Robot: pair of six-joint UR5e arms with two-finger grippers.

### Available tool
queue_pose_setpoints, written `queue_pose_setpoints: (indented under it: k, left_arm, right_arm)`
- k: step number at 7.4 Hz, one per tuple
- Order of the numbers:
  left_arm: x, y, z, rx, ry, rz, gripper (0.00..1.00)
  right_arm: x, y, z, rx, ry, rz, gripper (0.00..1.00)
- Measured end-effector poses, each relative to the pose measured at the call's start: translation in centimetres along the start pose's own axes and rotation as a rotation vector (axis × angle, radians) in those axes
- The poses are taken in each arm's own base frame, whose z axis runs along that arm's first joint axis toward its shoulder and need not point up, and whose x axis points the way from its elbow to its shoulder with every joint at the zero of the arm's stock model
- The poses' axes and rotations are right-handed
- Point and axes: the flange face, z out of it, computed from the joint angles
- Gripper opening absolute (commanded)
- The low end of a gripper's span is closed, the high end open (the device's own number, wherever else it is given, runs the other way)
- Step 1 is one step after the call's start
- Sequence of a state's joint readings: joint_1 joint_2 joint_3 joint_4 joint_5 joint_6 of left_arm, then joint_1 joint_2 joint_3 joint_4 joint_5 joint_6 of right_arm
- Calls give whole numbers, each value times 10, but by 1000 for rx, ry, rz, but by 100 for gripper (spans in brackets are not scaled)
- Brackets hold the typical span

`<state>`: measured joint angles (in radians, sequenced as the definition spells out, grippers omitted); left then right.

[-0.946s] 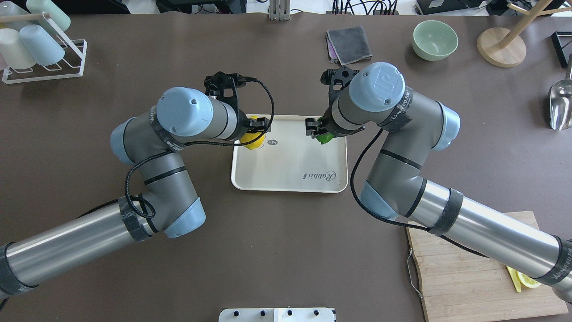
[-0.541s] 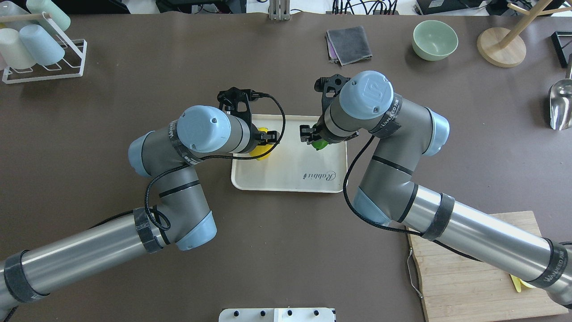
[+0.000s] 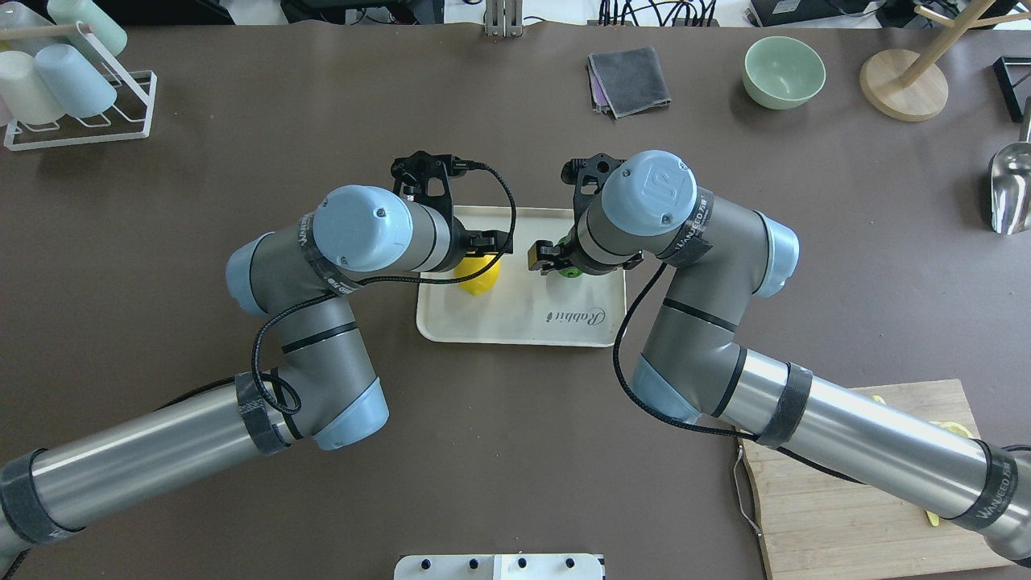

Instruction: Place all lemons on tray

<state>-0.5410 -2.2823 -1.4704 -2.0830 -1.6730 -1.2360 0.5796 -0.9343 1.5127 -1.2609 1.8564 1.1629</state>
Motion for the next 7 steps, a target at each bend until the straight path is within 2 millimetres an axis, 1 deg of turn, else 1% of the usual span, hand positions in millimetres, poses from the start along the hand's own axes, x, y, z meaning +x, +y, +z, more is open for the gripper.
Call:
queue_pose_setpoints:
  k: [1,2,3,4,5,6,7]
  left_arm:
    - [0,-18,-19,5,-5,4,98]
    - [-9,-48,-44,-3,-19,41,98]
    - [-29,-86,-68,-6,-33,103,98]
    - [-61,-115,-84,0,-58,161,98]
    - [-98,-132,-97,12,-89,216,98]
    - [-138,-144,-112,37,-116,249,98]
    - [-181,-148,-124,65,-132,263,98]
  right_arm:
    - [2,-5,-5,6,-3,8,100]
    - [9,-21,-20,16,-13,18,100]
    - [27,-45,-44,31,-24,11,100]
    - [58,-65,-71,48,-24,-35,100]
    - [101,-77,-96,59,-13,-106,100]
    - [146,-83,-111,61,8,-167,100]
    - [188,-84,-116,57,40,-213,100]
